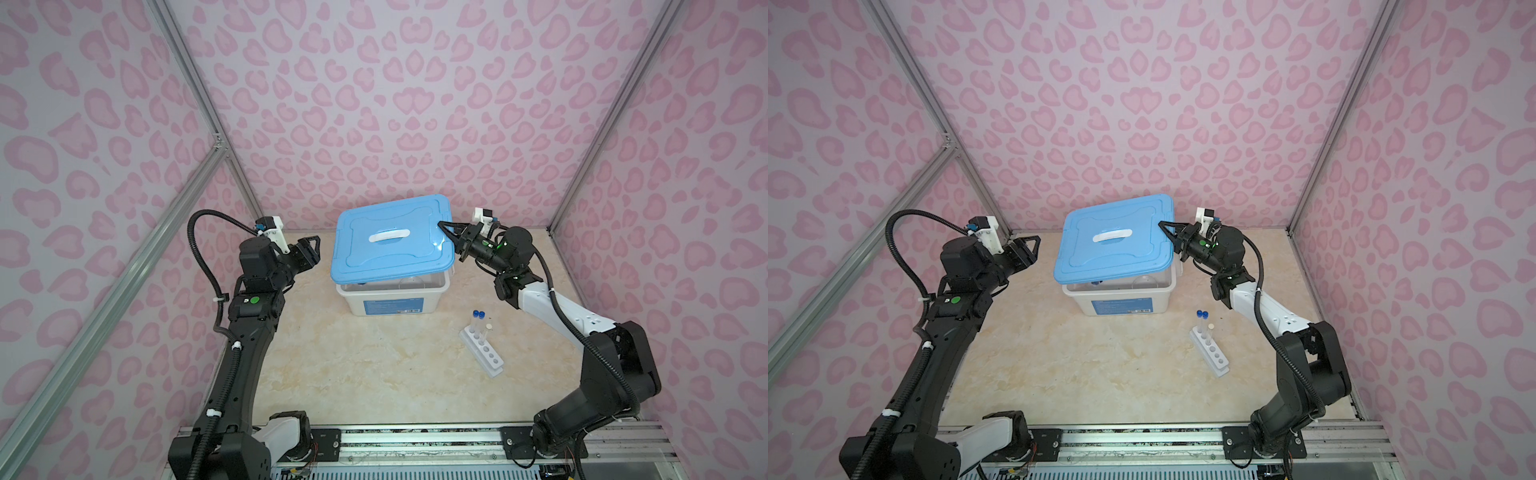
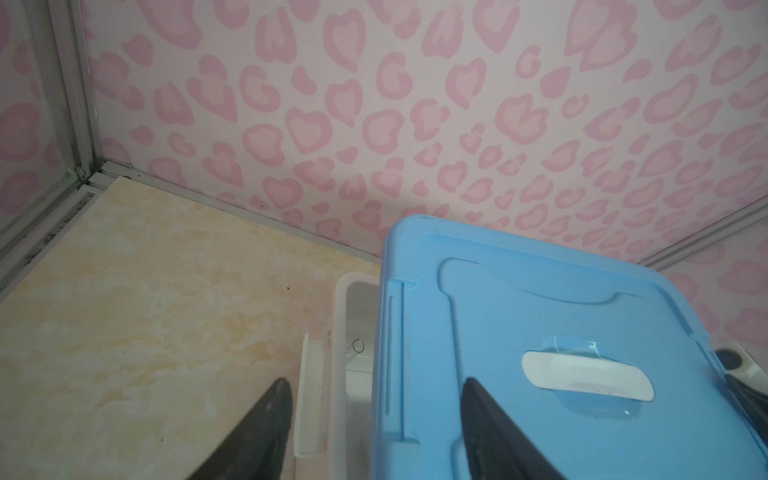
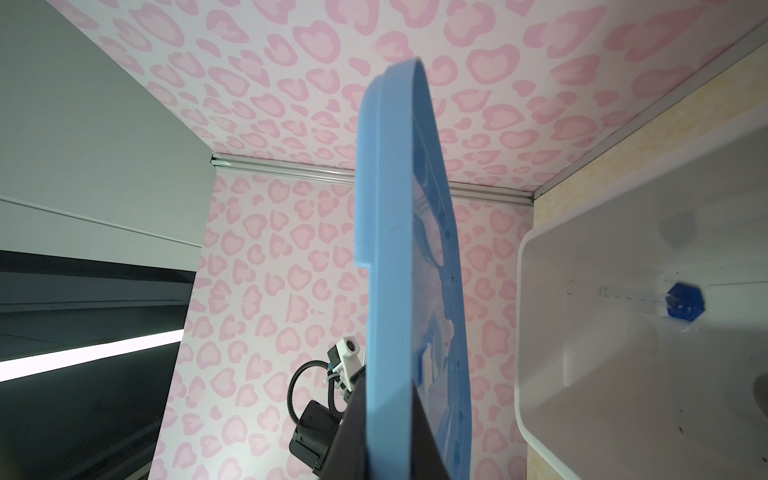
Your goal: Organize the chemistry lab equipment
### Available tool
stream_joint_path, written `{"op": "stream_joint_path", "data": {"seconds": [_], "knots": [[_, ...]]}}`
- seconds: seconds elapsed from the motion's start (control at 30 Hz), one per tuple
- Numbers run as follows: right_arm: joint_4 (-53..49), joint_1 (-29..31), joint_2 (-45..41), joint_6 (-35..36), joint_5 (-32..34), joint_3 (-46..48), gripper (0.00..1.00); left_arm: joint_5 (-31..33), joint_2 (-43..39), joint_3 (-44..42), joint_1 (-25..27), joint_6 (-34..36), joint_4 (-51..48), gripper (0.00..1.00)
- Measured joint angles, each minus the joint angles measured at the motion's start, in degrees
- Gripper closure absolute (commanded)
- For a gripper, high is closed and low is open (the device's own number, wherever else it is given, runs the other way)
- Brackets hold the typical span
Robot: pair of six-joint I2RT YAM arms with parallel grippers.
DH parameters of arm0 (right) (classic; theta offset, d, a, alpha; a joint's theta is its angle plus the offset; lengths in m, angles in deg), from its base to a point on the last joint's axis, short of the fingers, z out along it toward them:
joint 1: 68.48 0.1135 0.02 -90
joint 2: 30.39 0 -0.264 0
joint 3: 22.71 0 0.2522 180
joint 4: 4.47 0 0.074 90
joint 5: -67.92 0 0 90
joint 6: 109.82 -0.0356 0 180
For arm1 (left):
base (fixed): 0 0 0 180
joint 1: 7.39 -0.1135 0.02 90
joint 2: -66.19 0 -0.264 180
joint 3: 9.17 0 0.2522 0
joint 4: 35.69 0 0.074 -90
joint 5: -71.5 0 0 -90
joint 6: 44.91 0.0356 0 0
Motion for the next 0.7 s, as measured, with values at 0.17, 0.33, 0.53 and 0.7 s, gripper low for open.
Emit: {"op": "stream_joint_path", "data": {"seconds": [0.17,0.33,0.53,0.7], "knots": [[0.2,0.1,0.9,0.0,0.0,0.4,1.00,-0.3,0.6,0.1,0.0,0.0,-0.1,0.34],[1.0,0.1,1.9,0.0,-0.2,0.7,1.00,-0.9,0.7,0.0,0.0,0.7,-0.1,0.34],[1.7,0.1,2.5,0.0,-0.2,1.4,1.00,-1.6,0.6,-0.8,0.0,2.2,-0.2,0.34],[2.6,0.1,2.9,-0.1,0.0,2.2,1.00,-1.6,0.3,-1.1,0.0,3.0,-0.4,0.34]]}}
